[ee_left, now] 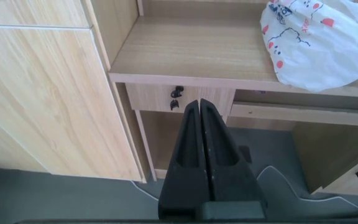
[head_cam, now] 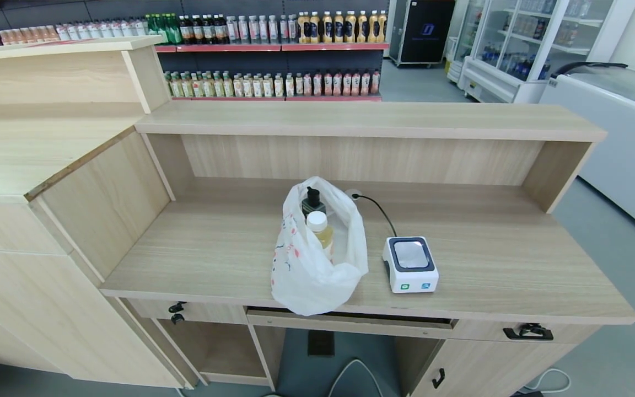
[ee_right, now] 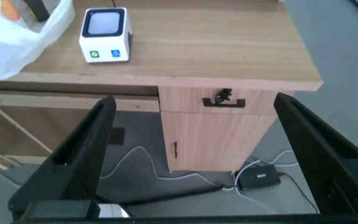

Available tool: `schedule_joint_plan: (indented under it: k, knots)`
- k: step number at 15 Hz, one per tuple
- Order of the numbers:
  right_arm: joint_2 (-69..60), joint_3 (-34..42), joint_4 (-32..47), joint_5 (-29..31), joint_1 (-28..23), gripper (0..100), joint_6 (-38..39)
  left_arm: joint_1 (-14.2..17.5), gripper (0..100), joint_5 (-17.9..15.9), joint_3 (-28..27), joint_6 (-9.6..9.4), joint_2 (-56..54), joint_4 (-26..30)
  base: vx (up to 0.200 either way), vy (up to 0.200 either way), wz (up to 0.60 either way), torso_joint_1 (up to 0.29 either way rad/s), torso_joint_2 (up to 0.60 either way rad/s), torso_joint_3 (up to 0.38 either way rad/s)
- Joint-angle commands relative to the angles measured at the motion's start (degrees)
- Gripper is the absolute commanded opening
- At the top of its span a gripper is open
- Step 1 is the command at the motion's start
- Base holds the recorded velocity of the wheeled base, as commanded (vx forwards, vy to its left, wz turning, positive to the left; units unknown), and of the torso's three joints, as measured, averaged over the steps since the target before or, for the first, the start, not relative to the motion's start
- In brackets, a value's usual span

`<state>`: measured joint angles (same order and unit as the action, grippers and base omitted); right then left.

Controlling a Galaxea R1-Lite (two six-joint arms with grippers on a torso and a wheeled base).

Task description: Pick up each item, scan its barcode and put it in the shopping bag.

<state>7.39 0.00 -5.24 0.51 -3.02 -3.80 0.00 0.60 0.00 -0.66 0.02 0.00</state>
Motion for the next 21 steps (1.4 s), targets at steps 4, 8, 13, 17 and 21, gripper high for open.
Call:
schedule_joint_plan:
  k: [4,8,13,17,21]
  knots:
    - [-5.89,0.00,0.14,1.86,2.58,100,0.11,0.00,0,0.02,0.00,-0.04,-0.02,0.00,0.000,0.000,0.00,0.000,0.00,0.000]
    - [-7.39,0.00,0.06,2.04,3.20,100,0.38,0.00,0,0.02,0.00,0.04,-0.02,0.00,0.000,0.000,0.00,0.000,0.00,0.000]
    - [-7.30,0.00,0.06,4.23,3.20,100,0.64,0.00,0,0.02,0.00,0.04,-0.02,0.00,0.000,0.000,0.00,0.000,0.00,0.000]
    - [-7.30,0.00,-0.12,4.15,3.20,100,2.75,0.00,0,0.02,0.00,0.04,-0.02,0.00,0.000,0.000,0.00,0.000,0.00,0.000]
    - [-7.39,0.00,0.41,4.50,3.20,100,10.48,0.00,0,0.02,0.00,-0.04,-0.02,0.00,0.000,0.000,0.00,0.000,0.00,0.000]
